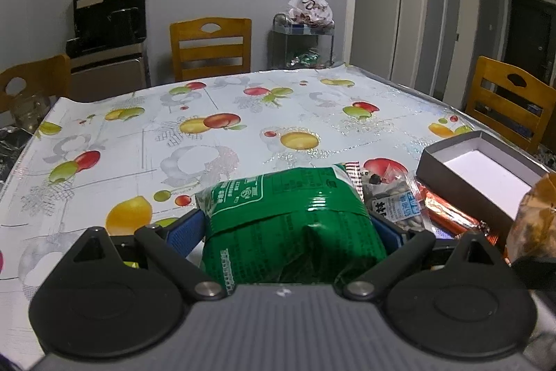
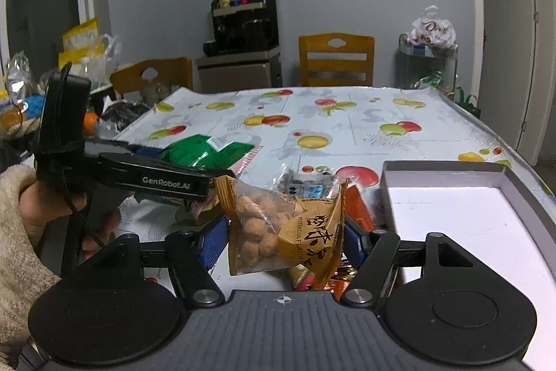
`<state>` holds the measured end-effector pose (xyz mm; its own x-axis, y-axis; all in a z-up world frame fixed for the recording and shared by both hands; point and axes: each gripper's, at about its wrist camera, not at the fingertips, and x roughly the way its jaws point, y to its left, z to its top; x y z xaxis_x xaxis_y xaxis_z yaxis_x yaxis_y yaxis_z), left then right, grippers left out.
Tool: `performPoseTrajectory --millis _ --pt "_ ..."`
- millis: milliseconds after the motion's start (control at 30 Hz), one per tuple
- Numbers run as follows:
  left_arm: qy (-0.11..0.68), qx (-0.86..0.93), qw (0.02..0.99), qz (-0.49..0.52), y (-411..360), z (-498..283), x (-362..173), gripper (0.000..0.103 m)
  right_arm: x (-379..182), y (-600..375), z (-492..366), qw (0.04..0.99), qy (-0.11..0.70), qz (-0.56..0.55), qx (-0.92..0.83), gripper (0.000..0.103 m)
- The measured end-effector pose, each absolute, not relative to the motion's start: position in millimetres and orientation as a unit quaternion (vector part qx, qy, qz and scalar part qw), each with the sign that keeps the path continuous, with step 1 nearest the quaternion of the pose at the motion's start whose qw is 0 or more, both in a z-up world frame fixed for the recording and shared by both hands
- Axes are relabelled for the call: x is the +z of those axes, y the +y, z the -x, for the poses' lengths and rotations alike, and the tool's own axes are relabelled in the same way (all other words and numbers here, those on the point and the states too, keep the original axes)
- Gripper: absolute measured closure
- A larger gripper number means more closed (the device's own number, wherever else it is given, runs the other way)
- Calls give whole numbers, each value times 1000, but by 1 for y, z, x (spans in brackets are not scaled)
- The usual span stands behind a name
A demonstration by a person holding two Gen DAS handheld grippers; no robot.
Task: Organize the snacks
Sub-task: 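Lift green bag with left gripper while right gripper lifts peanut bag toward gray box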
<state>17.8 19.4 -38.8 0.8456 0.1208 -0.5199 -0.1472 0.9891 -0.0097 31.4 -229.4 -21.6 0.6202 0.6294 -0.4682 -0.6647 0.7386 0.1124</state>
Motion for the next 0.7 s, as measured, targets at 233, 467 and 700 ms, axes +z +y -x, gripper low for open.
performPoseTrajectory --millis 233,467,700 --pt "252 92 963 0 0 -1 -25 5 -18 -251 -39 903 237 29 357 36" --pt "240 79 967 -31 -31 0 0 5 -17 -277 -53 908 231 7 350 36" --pt "232 39 970 -54 -83 -24 22 5 -19 -314 -75 921 225 -9 319 36"
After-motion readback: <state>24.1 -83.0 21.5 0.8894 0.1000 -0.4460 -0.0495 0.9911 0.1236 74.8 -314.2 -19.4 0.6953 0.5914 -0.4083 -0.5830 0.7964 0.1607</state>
